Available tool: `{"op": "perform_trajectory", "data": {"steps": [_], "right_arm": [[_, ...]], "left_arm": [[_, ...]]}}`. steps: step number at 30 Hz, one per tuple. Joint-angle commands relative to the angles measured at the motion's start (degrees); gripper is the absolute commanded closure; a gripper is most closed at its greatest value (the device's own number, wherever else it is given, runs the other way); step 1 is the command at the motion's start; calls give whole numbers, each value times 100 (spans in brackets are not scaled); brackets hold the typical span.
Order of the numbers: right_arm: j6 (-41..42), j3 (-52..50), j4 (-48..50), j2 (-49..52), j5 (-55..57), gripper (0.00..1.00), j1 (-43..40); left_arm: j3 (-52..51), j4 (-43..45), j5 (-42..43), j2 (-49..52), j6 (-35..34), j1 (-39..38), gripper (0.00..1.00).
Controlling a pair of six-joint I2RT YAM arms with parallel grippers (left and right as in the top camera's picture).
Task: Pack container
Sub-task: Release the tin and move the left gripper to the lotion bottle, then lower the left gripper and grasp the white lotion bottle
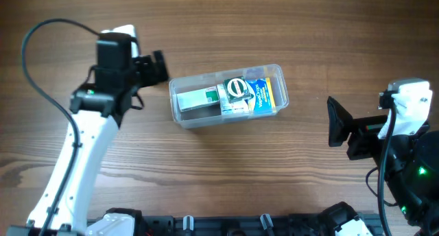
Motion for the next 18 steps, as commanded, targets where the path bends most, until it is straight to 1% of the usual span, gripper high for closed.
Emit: {"op": "perform_trajectory", "data": {"steps": [1,4,8,10,14,18], "right_arm": [[-114,2,11,37,-70,0,-22],[-114,2,11,37,-70,0,-22],[-116,2,11,37,-70,0,-22],[-116,2,11,37,-70,0,-22],[-114,2,11,37,-70,0,-22],[-116,2,11,37,-70,0,-22]], "left_arm": [[31,236,50,378,411,490,1],[31,525,339,577,737,575,4],[31,820,330,984,1045,570,5],[31,892,313,1180,1064,570,6],[31,1075,310,1508,1067,570,16],[31,1204,315,1631,1064,570,25]]}}
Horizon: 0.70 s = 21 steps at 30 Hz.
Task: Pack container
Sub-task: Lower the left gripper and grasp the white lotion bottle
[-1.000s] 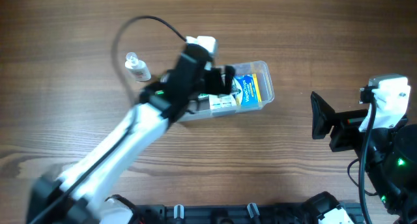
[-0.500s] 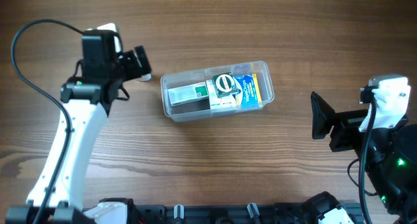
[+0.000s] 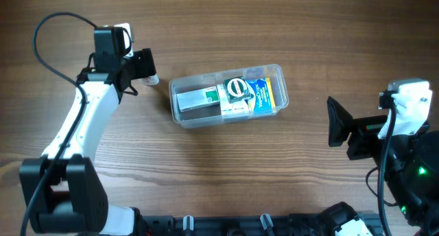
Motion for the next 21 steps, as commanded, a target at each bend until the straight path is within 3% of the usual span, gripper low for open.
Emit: {"op": "perform_trajectory", "data": {"steps": [1,11,21], "right_arm": [[-114,2,13,37,-70,0,-22],[-114,2,13,37,-70,0,-22],[-116,2,13,37,-70,0,-22]], "left_arm": [[31,76,90,98,131,11,27],[31,-33,90,107,341,11,53],[31,-35,114,109,992,11,55]]}}
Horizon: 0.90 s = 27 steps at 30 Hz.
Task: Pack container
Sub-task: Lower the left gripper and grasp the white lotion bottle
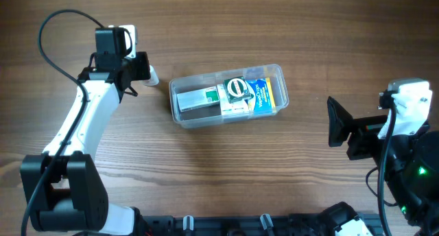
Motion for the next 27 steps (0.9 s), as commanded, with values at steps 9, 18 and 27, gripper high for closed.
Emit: {"op": "perform_trajectory", "data": {"steps": [9,18,27], "right_arm": [[-114,2,13,37,-70,0,-22],[-116,2,13,37,-70,0,-22],[-116,2,15,37,-70,0,-22]], "left_arm": [[28,101,398,98,367,11,58],[31,160,417,98,365,11,77],[321,-791,310,-695,385,-94,80]]}}
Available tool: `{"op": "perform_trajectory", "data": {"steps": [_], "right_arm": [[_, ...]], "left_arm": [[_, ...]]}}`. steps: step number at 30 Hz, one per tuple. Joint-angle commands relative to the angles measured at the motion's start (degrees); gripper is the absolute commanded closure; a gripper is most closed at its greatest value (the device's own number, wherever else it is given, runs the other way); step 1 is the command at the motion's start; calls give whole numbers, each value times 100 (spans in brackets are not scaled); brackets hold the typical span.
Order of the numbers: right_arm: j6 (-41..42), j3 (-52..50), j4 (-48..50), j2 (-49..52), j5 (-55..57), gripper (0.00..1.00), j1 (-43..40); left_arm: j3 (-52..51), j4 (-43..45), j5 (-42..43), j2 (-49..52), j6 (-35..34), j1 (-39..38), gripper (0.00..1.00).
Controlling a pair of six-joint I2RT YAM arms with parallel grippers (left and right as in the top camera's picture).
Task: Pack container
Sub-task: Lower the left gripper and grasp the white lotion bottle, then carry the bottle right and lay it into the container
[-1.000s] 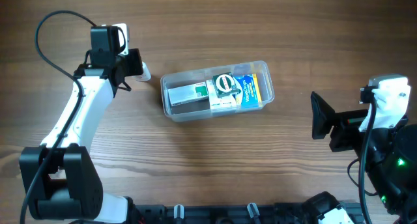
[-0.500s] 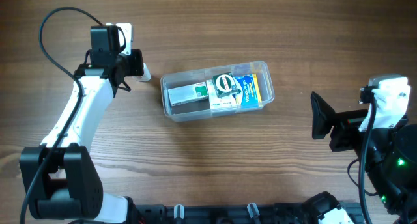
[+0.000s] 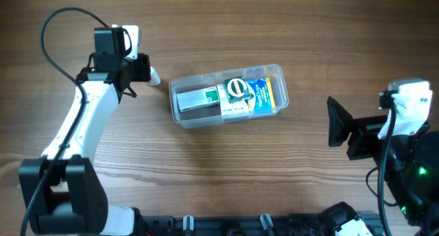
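Observation:
A clear plastic container (image 3: 206,112) lies at the table's middle. It holds a green and white box (image 3: 197,99), a round green tin (image 3: 237,88) and a blue and yellow packet (image 3: 264,92). My left gripper (image 3: 145,70) is down at the table just left of the container. It is closed around a small white item (image 3: 155,77), whose end pokes out towards the container. My right gripper (image 3: 335,123) hangs at the right side, far from the container, with nothing seen in it. Its fingers read as one dark shape.
The left arm's black cable (image 3: 58,37) loops over the table's upper left. The right arm's base and white housing (image 3: 410,99) fill the right edge. Bare wooden table (image 3: 226,174) lies in front of the container.
Almost nothing differs. My left gripper stays at the white item, which sits a touch nearer the container. The right arm is unmoved.
At first my left gripper was higher and closer to the container's left end, and no white item showed. Then it stood further left and lower, with the white item at its tips. It has stayed there over the last two moments.

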Motion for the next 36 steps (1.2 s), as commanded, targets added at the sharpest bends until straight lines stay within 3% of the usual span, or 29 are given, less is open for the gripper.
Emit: {"op": "perform_trajectory", "data": {"steps": [1,12,19,27,36], "right_arm": [[-116,2,11,37,-70,0,-22],[-114,2,13,37,-70,0,-22],[-114,2,11,37,-70,0,-22],[-116,2,11,37,-70,0,-22],[-114,2,11,37,-70,0,-22]], "left_arm": [[354,-599,-20,-710,46,-111,80],[739,-1943,-341,-2583,-136,-651,84],[739,-2413,-317,-3134,-678,-1652,90],[730,-2653,-319,-2597,-1056,-2839,88],[730,-2273,-356,-1027,-1051,-3008,92]]}}
